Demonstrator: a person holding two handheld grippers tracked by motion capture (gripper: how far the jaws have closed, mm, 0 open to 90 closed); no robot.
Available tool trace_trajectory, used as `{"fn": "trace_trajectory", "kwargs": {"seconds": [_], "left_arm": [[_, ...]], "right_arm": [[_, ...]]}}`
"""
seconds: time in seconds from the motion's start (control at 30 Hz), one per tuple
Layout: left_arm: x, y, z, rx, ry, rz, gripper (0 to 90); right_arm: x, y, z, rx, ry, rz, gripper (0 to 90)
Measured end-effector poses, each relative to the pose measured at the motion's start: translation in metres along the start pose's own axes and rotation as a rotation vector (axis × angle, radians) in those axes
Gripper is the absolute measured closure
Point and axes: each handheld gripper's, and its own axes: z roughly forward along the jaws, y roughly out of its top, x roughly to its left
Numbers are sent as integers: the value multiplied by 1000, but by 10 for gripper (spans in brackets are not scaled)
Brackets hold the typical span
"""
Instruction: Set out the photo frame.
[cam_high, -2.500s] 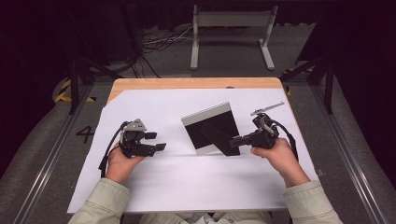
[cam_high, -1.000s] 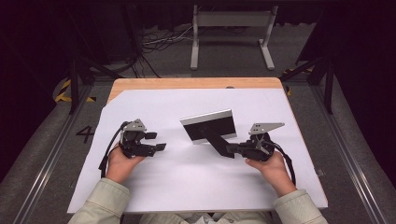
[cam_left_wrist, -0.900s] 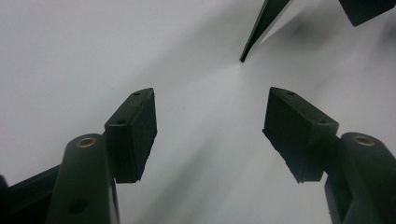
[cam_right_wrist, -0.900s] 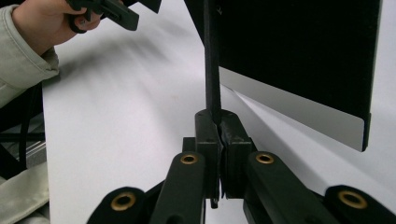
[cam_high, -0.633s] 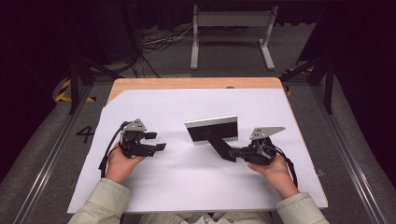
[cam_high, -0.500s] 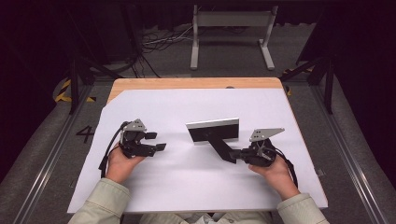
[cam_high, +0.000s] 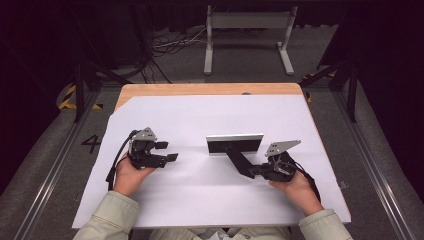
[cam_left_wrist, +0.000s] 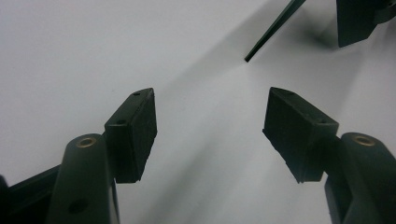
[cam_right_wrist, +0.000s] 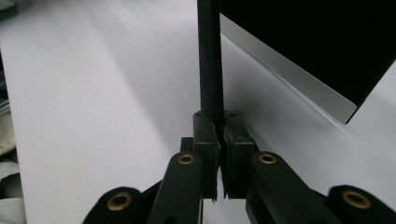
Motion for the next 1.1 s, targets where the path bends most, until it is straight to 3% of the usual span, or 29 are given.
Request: {"fn": "trace_trajectory", "kwargs": {"seconds": [0.57,0.83,1.1], "left_arm": [[-2,2,1,3,-5,3,353],[-3,3,1,2,-4,11,359],[-7,8,2,-5,-12,20,405]], "right_arm": [[5,-2,5,74,-65,-41,828],[4,-4,-1,57,-74,-24,762],[8,-6,-19,-7,-94,-17,737]]}}
